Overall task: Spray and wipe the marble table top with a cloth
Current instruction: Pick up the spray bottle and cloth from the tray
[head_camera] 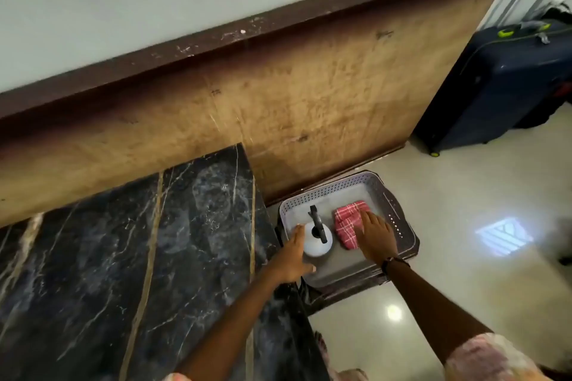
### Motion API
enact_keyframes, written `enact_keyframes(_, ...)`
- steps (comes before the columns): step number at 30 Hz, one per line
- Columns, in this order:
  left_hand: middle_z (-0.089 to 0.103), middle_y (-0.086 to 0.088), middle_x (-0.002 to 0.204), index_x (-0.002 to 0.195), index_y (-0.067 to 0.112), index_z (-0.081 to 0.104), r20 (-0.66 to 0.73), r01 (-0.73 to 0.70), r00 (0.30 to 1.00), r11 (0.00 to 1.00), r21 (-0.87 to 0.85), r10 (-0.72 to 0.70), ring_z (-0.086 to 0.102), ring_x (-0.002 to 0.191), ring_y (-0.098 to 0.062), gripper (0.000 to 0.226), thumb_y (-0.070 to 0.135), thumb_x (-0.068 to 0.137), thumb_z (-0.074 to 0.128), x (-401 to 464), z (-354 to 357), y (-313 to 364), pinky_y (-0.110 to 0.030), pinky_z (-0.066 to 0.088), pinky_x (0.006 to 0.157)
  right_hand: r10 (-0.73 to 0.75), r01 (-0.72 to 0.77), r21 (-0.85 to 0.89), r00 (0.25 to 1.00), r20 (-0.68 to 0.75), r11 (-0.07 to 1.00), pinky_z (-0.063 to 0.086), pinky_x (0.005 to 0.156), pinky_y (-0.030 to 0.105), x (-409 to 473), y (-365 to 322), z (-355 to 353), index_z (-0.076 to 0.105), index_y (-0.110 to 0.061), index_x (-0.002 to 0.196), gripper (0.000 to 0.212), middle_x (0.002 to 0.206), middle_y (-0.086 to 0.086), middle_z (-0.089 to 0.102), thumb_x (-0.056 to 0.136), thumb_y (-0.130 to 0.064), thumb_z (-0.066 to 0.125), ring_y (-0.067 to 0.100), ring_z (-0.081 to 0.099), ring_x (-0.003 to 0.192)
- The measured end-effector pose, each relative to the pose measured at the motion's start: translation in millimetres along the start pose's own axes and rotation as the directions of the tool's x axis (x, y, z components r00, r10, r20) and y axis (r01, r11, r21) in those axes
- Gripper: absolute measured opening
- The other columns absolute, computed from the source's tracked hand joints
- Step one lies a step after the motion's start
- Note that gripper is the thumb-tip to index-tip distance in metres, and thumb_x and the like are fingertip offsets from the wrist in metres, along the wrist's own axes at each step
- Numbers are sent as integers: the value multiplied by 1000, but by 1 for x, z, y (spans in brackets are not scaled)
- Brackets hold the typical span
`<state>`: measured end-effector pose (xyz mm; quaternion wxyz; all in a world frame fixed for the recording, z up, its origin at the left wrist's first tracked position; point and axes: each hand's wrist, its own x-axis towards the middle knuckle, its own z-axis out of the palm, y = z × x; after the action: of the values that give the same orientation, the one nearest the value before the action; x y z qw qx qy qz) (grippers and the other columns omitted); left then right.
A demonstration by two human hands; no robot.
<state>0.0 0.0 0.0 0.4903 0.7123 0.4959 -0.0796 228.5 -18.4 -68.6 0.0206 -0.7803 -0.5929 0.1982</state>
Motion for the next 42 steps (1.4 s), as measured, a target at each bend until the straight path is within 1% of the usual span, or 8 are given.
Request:
enact_keyframes(5, 6, -6, 161, 150, 16, -6, -141, 58, 986, 974, -219, -90, 20, 145, -27, 107, 9, 78, 73, 39, 16, -4, -40, 27, 116, 158, -167, 47, 975, 155, 985, 38, 109, 49, 26, 24, 44, 35, -5, 142, 69, 145, 18, 44, 87, -33, 67, 33, 45, 132)
enact_keyframes(14, 18, -6, 159, 149, 24, -7, -205, 126, 962, 960, -249, -180, 23, 144, -28, 104, 19, 81, 72, 87, 39, -13, -44, 32, 111, 351, -393, 229, 914, 201, 891, 33, 109, 55, 84, 35, 72, 25, -2, 144, 85, 143, 27, 37, 83, -37, 72, 44, 37, 132)
enact_keyframes(19, 37, -10, 148, 150, 29, 4, -323, 142, 918, 951, -276, -231, 35, 137, -30, 98, 25, 79, 73, 99, 40, -4, -48, 41, 103, 430, -460, 246, 887, 166, 853, 42, 100, 55, 90, 42, 80, 35, 0, 137, 92, 132, 28, 47, 71, -42, 82, 44, 49, 119)
enact_keyframes(23, 52, -12, 135, 145, 27, 23, -395, 157, 880, 946, -285, -265, 50, 124, -31, 80, 34, 81, 71, 105, 40, 4, -45, 49, 95, 440, -487, 274, 872, 216, 829, 47, 95, 51, 91, 58, 84, 59, -9, 111, 68, 113, 15, 64, 66, -56, 78, 34, 58, 107)
enact_keyframes(26, 55, -13, 129, 143, 27, 25, -405, 170, 868, 939, -300, -287, 55, 119, -31, 73, 34, 84, 67, 100, 41, 9, -43, 51, 90, 426, -453, 255, 891, 157, 854, 37, 101, 50, 83, 48, 77, 63, -7, 114, 50, 119, 17, 56, 77, -37, 77, 37, 46, 118)
enact_keyframes(32, 65, -14, 114, 144, 22, 26, -474, 137, 839, 947, -291, -268, 64, 104, -31, 68, 29, 87, 62, 73, 28, 23, -41, 53, 80, 312, -343, 517, 938, 148, 785, 50, 83, 34, 56, 30, 49, 64, -4, 110, 31, 102, 15, 69, 82, -15, 73, 22, 61, 83)
enact_keyframes(36, 63, -15, 120, 146, 17, 25, -555, 15, 805, 943, -333, -209, 62, 110, -30, 71, 24, 87, 64, 27, 11, 35, -40, 55, 89, 284, -328, 778, 938, 200, 536, 53, 90, 53, 26, 11, 7, 61, -10, 114, 35, 107, 14, 71, 82, -14, 74, 29, 68, 92)
enact_keyframes(42, 64, 12, 98, 124, 23, 51, -660, -300, 745, 836, -460, -96, 60, 95, 3, 47, 29, 80, 65, -79, -13, 23, -33, 53, 91, 54, -234, 965, 972, 229, 123, 55, 86, 46, -45, -69, -70, 56, -27, 121, 51, 111, 4, 71, 76, -19, 78, 25, 69, 100)
